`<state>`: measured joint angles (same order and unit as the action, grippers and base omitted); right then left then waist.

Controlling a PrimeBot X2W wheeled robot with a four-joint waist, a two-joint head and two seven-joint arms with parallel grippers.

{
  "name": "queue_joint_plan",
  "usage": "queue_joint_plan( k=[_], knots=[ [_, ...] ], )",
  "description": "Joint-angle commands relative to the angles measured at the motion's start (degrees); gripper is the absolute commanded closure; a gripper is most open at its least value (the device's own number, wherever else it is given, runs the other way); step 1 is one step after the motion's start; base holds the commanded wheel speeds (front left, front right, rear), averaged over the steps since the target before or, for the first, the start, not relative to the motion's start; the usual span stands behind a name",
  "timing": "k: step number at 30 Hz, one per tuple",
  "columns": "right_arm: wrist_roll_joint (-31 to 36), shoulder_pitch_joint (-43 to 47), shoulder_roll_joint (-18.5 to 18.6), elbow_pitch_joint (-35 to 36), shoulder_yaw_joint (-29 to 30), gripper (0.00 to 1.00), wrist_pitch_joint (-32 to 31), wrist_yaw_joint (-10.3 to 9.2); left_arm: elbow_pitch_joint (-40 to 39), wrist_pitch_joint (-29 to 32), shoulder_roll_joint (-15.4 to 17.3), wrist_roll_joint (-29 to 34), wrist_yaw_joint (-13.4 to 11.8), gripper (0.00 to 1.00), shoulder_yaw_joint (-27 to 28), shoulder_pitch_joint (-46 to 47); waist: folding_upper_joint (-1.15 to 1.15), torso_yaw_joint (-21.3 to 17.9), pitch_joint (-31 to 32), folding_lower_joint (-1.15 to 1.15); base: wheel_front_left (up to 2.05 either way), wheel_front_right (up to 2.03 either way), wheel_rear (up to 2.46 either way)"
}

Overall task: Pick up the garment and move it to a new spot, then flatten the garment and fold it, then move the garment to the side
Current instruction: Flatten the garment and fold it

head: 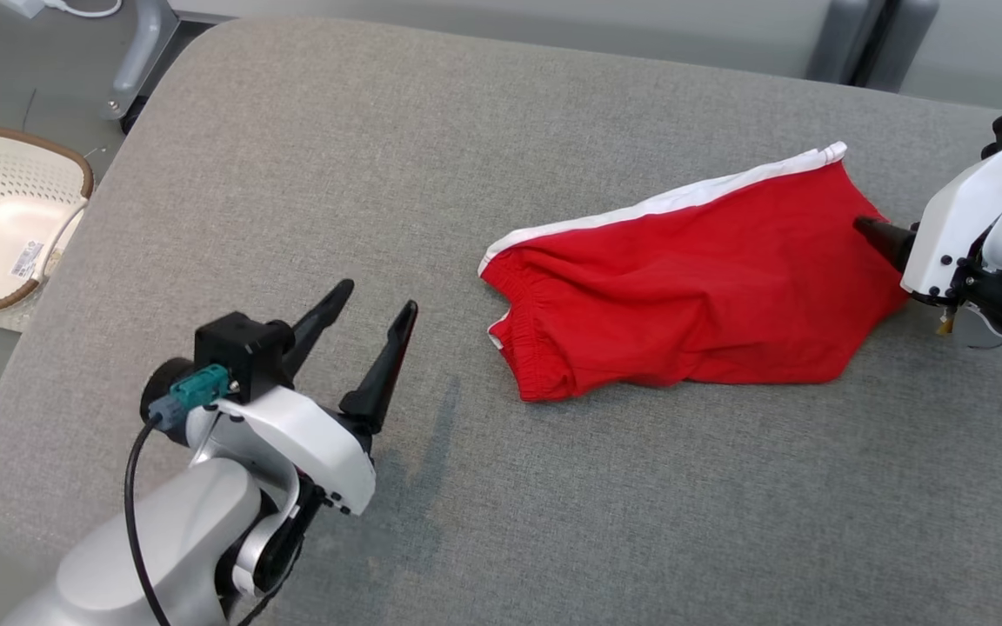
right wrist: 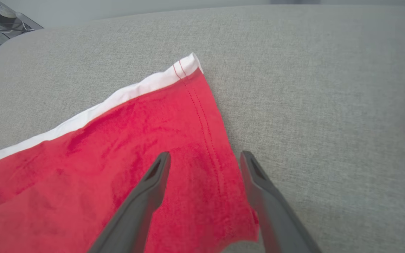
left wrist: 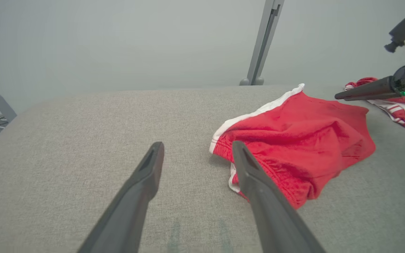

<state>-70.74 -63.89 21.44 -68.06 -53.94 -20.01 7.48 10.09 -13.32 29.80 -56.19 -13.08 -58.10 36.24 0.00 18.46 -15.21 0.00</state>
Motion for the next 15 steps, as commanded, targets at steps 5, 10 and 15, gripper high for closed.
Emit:
queue_joint_plan(
  k=[5,10,15],
  knots=[
    [0.23,-1.01,-0.30,-2.28,-0.22,0.00,-0.69,0.04,0.79,-1.37,-1.04,-0.88,0.53,0.00,2.01,-3.28,0.00,0.92,-1.27,0.00,0.00,0.00,0.00],
    [-1.00,0.35,-0.82,-4.42,0.26,0.00,-3.76,0.05,1.07,-1.66,-1.86,-0.59,1.27,0.00,3.54,-5.42,0.00,1.73,-2.03,0.00,0.00,0.00,0.00],
    [-1.31,1.22,-1.27,-5.00,0.30,0.00,-4.78,0.04,1.23,-1.78,-2.89,0.22,1.99,0.00,4.81,-6.74,0.00,2.14,-2.39,0.00,0.00,0.00,0.00]
  ],
)
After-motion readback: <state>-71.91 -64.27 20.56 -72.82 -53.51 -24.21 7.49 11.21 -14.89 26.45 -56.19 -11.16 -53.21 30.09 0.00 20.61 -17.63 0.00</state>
